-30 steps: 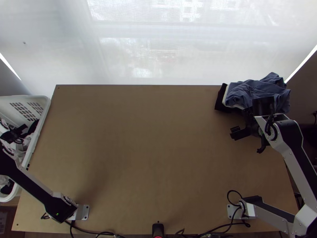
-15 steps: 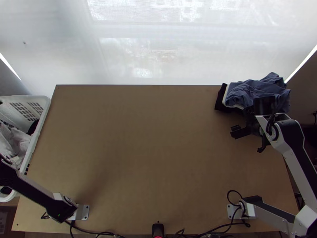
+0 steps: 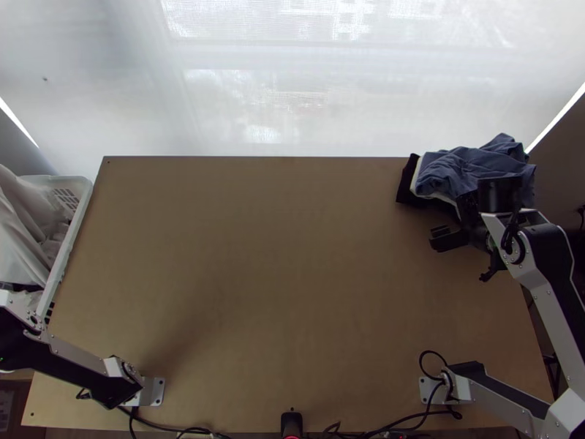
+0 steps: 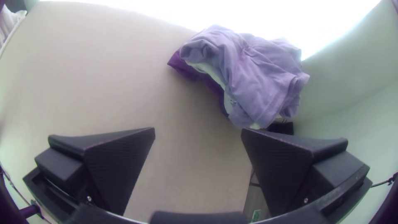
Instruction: Fold the t-shirt
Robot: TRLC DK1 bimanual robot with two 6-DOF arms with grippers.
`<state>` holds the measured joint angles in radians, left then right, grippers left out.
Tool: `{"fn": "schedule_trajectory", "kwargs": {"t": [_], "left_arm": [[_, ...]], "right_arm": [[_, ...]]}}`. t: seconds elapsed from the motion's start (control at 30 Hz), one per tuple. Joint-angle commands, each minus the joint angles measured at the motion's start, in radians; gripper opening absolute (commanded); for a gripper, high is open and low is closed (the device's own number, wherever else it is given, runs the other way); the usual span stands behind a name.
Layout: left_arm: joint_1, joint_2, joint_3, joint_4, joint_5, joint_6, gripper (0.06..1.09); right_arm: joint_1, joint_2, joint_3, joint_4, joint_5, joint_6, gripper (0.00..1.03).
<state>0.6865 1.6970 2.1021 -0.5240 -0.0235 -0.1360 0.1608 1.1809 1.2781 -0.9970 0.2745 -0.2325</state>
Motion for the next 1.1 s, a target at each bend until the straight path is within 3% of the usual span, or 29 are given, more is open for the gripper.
{"fn": "schedule_trajectory", "kwargs": {"t": [0.0,0.4,0.57,0.8,1.07], "left_arm": [[-0.162,-0.128,0.084,0.059,-0.001,-0.030,0.09],[-0.551,-0.221,0.161,0.211,-0.013,-0.027,0.09],[-0.809,-0.226,0.153,0.185,-0.016,-0.020,0.09],[-1.233,-0.200,0.084,0.131,-0.131,-0.020,0.09],[-1.558,-0.138,-0.094,0.128,-0.159,-0.019,0.09]], "right_arm": [[-0.009,-0.041,-0.020,0.000,-0.001,0.009,0.97],[-0.020,-0.150,-0.102,-0.011,0.002,0.005,0.97],[-0.035,-0.173,-0.092,-0.008,0.002,0.007,0.97],[-0.075,-0.181,-0.099,-0.009,0.000,0.012,0.97],[-0.106,-0.182,-0.092,-0.005,0.000,0.021,0.97]]}}
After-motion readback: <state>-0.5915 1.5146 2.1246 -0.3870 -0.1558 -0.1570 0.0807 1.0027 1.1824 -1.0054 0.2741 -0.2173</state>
